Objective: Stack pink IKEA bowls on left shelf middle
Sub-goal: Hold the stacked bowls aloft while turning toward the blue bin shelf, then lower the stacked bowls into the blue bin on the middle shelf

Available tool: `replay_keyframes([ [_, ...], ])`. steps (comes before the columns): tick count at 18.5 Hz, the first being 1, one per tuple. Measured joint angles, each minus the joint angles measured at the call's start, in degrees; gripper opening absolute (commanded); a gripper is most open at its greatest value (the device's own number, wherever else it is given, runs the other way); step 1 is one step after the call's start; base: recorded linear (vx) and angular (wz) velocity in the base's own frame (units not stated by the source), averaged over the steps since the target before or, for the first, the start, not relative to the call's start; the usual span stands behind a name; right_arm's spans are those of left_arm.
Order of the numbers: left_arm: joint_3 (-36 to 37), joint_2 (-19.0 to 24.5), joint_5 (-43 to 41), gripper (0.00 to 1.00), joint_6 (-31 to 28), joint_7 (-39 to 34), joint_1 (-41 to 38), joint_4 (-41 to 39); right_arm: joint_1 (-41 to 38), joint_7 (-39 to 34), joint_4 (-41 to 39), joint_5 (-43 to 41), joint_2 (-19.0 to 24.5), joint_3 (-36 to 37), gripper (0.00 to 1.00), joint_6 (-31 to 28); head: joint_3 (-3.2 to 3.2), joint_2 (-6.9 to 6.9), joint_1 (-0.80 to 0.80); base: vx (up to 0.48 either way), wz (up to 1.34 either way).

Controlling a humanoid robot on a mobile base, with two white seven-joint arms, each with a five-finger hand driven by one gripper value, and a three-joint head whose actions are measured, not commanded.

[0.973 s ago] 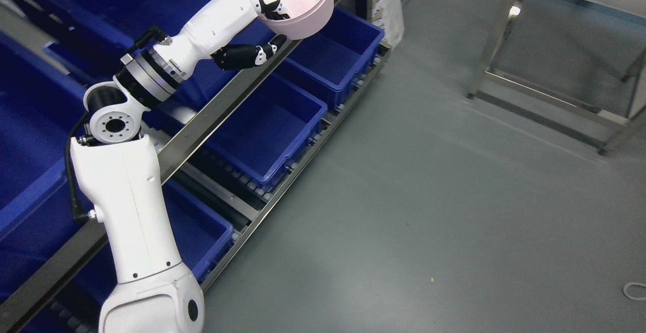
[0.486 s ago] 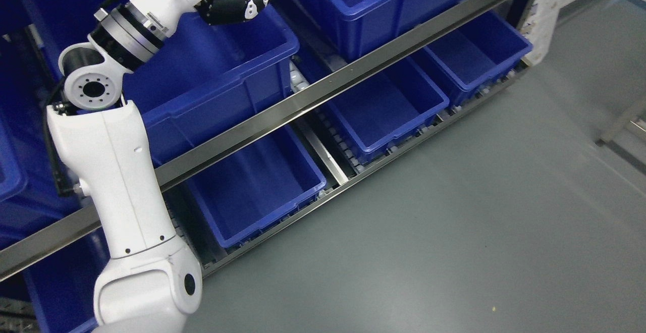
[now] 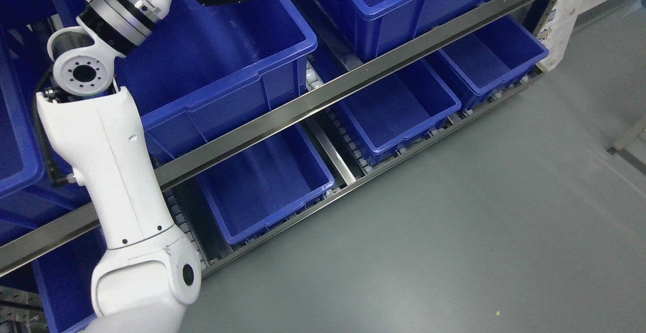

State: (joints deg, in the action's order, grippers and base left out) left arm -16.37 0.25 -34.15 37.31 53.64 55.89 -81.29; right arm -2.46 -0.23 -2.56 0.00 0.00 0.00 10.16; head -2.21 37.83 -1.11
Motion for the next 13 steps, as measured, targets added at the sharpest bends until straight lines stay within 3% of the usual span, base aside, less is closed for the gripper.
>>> replay_keyframes([
  [11, -1.8, 12.6, -4.3, 0.06, -5.3, 0.5, -10.2, 3.0, 0.0, 0.0, 0.0, 0.0, 0.0, 0.0, 1.00, 0.0, 0.00, 0.00, 0.00, 0.000, -0.01],
  [13, -2.0, 14.4, -4.5, 0.10, -5.4, 0.5, -11.2, 4.1, 0.0, 0.0, 0.0, 0.0, 0.0, 0.0, 1.00, 0.0, 0.00, 0.00, 0.00, -0.001, 0.01],
])
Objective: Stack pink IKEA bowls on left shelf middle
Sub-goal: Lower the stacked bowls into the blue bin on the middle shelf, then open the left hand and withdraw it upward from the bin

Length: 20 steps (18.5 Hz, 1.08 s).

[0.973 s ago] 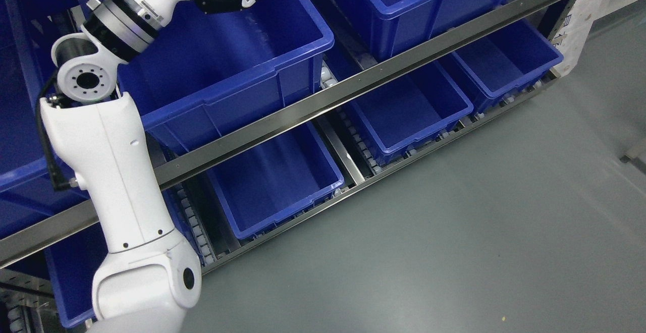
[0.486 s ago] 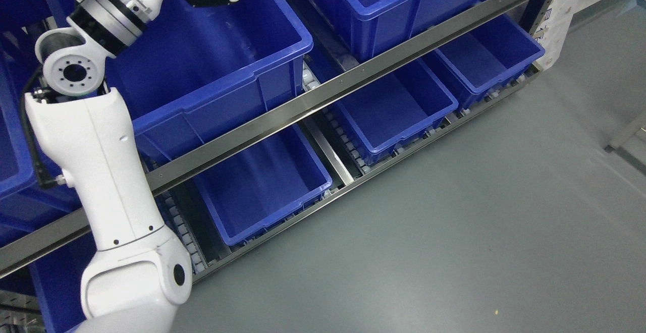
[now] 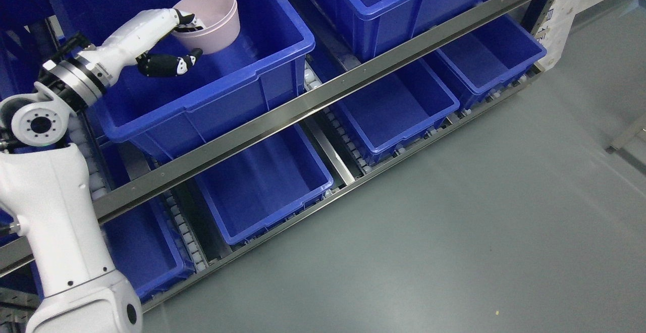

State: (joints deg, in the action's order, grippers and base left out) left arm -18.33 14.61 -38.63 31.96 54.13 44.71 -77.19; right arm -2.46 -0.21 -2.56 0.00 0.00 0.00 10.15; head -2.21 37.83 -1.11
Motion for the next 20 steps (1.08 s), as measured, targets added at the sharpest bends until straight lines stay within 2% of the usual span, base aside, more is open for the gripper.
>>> replay_keyframes([
  [4, -0.2, 2.5, -0.3, 0.22, -0.3, -0.4, -1.1, 1.7, 0.0, 0.4, 0.0, 0.0, 0.0, 0.0, 1.00, 0.0, 0.00, 0.00, 0.00, 0.000, 0.00],
  [6, -0.2, 3.1, -0.3, 0.36, -0.5, -0.4, -1.3, 2.4, 0.0, 0.4, 0.0, 0.0, 0.0, 0.0, 1.00, 0.0, 0.00, 0.00, 0.00, 0.000, 0.00],
  [9, -0.1, 3.8, -0.4, 0.62, -1.5, -1.8, -1.6, 3.3, 0.0, 0.1, 0.0, 0.0, 0.0, 0.0, 1.00, 0.0, 0.00, 0.00, 0.00, 0.000, 0.00],
  [12, 0.1, 4.3, -0.4, 0.90, -2.9, -5.0, -1.6, 4.0, 0.0, 0.0, 0.0, 0.0, 0.0, 0.0, 1.00, 0.0, 0.00, 0.00, 0.00, 0.000, 0.00],
  [13, 0.1, 4.4, -0.1, 0.96, -3.5, -7.2, -1.5, 4.3, 0.0, 0.0, 0.0, 0.0, 0.0, 0.0, 1.00, 0.0, 0.00, 0.00, 0.00, 0.000, 0.00],
  [17, -1.2, 2.1, 6.4, 0.99, -12.3, -20.6, 1.0, 4.8, 0.0, -0.1, 0.0, 0.0, 0.0, 0.0, 1.00, 0.0, 0.00, 0.00, 0.00, 0.000, 0.00],
  [20, -2.4, -0.8, 15.6, 1.00, -23.4, -30.3, 3.1, 4.7, 0.0, -0.1, 0.0, 0.0, 0.0, 0.0, 1.00, 0.0, 0.00, 0.00, 0.00, 0.000, 0.00],
])
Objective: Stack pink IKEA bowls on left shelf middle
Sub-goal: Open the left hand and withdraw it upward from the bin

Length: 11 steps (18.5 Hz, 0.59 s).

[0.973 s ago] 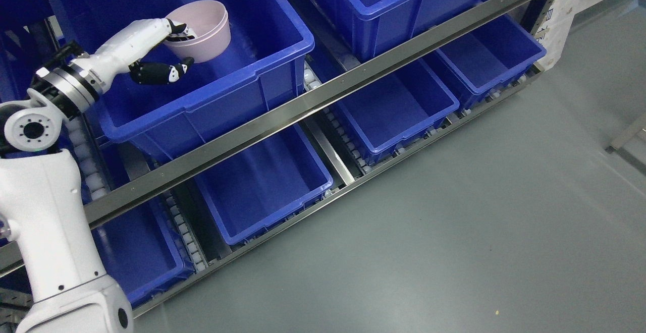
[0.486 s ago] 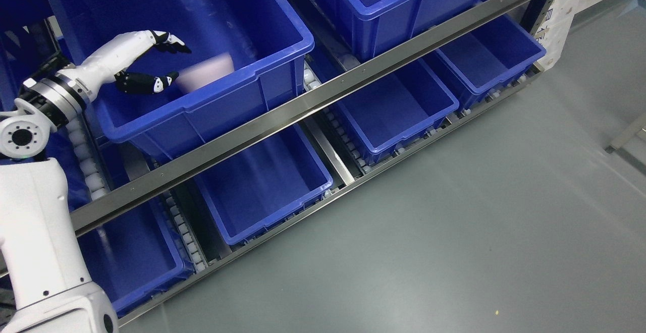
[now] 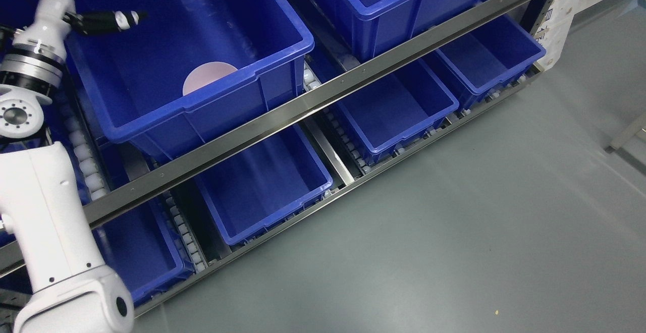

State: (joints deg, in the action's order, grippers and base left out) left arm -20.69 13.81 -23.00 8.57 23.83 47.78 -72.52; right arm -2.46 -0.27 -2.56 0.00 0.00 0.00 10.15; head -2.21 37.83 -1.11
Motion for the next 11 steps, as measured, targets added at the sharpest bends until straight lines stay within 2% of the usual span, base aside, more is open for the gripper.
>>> replay_keyframes([
  [3, -0.9, -3.3, 8.7, 1.00, -13.0, -4.7, 0.5, -1.5, 0.0, 0.0, 0.0, 0.0, 0.0, 0.0, 1.00, 0.0, 0.00, 0.00, 0.00, 0.000, 0.00],
  [5, -1.1, -5.1, 12.4, 1.00, -19.3, -5.8, 0.6, -3.2, 0.0, 0.0, 0.0, 0.0, 0.0, 0.0, 1.00, 0.0, 0.00, 0.00, 0.00, 0.000, 0.00],
  [8, -1.0, -7.3, 15.9, 1.00, -23.1, -6.4, 0.7, -5.5, 0.0, 0.0, 0.0, 0.0, 0.0, 0.0, 1.00, 0.0, 0.00, 0.00, 0.00, 0.000, 0.00],
  [11, -0.9, -9.0, 18.0, 1.00, -23.9, -6.6, 0.7, -7.5, 0.0, 0.0, 0.0, 0.0, 0.0, 0.0, 1.00, 0.0, 0.00, 0.00, 0.00, 0.000, 0.00],
])
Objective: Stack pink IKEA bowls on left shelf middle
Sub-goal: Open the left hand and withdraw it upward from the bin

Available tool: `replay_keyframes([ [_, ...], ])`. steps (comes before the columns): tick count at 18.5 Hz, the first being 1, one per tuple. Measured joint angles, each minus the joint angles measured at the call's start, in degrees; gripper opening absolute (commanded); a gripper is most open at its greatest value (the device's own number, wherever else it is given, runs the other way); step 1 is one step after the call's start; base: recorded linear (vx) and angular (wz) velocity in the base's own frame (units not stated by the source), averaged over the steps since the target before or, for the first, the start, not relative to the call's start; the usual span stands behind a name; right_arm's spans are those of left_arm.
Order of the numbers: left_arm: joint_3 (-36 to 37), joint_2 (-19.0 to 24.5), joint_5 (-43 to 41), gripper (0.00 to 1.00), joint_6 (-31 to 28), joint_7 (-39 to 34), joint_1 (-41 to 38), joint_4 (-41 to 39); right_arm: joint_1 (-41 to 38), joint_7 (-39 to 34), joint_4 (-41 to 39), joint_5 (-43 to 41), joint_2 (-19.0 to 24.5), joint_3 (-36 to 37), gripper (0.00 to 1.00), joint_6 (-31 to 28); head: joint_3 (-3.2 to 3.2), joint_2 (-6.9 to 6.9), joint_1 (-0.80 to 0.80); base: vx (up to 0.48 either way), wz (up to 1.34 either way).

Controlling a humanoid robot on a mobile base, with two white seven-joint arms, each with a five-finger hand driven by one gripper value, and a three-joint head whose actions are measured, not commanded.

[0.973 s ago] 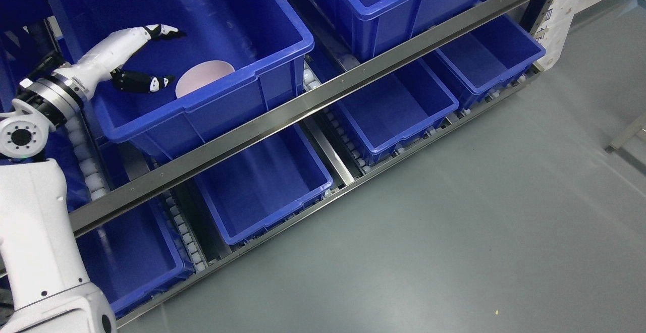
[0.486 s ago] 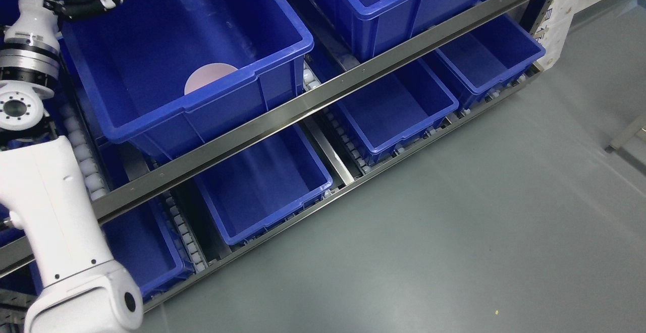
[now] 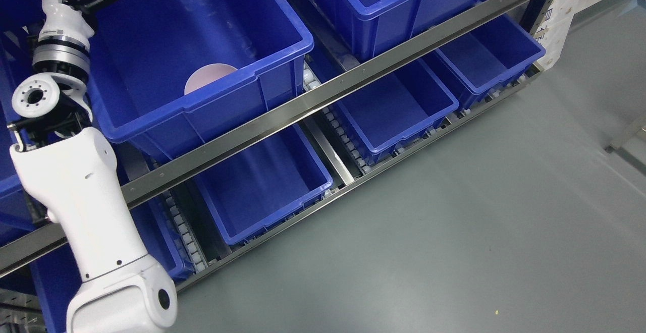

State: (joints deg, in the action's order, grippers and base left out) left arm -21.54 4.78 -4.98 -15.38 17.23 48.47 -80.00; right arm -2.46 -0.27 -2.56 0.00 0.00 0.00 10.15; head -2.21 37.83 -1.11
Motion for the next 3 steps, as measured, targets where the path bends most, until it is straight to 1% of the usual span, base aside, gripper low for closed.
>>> replay_keyframes([
  [3, 0.1, -1.3, 1.2, 1.00, 0.2, -0.1, 0.0, -1.5, 0.0, 0.0, 0.0, 0.0, 0.0, 0.0, 1.00, 0.0, 0.00, 0.00, 0.00, 0.000, 0.00],
])
